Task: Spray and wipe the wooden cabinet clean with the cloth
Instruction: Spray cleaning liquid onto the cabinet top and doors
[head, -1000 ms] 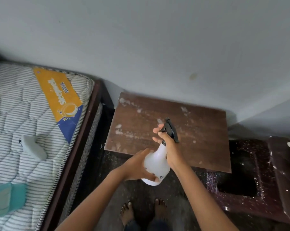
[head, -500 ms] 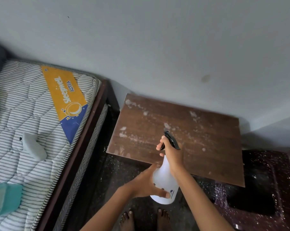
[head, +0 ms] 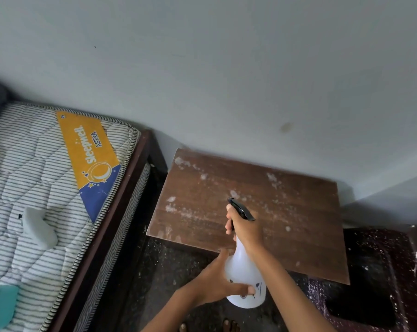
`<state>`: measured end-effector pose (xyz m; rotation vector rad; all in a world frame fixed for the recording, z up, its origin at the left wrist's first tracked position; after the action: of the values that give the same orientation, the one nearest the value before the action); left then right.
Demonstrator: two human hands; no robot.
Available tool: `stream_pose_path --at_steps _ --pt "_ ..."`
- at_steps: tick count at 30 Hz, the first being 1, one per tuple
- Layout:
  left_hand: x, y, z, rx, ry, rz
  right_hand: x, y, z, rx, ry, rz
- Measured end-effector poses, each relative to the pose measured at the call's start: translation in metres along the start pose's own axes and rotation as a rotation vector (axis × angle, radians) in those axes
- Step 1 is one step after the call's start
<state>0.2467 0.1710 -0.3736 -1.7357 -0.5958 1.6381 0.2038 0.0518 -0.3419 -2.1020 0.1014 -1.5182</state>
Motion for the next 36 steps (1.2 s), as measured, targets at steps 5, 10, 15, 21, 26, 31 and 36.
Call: stream_pose_path --at_steps 5,10,15,21,26,31,36 --pt "-0.008 0.009 0.011 0.003 0.017 0.015 0.002 0.005 -0.023 0.053 0.025 -0.008" --pt "-0.02 0.02 0.022 -0.009 0.074 0.028 -0.001 0.008 -0.049 -0.073 0.05 -0.017" --pt "-0.043 0.028 0.035 0.064 0.168 0.068 -0.005 0.01 -0.082 -0.202 0.141 -0.03" --pt "-0.063 0.051 0.054 0.065 0.342 0.116 -0.011 0.013 -0.121 -0.334 0.185 -0.043" --pt "-0.071 0.064 0.072 0.034 0.436 0.158 -0.018 0.01 -0.152 -0.437 0.208 -0.031" --pt "-0.072 0.062 0.079 -0.051 0.47 0.196 -0.023 0.008 -0.185 -0.476 0.244 -0.008" --pt "-0.045 0.068 0.037 -0.395 0.799 0.14 -0.04 0.009 -0.226 -0.651 0.224 0.041"
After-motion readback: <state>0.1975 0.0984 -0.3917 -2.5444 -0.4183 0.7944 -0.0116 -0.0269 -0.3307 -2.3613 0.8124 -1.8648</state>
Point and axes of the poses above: each hand's wrist, its own y-axis towards the middle knuckle, its own z-axis out of the palm, x = y × z, the point moved 4 cm from there along y, towards the middle knuckle, and after that the axes turned 7 degrees about -z, right-handed, at the moved point
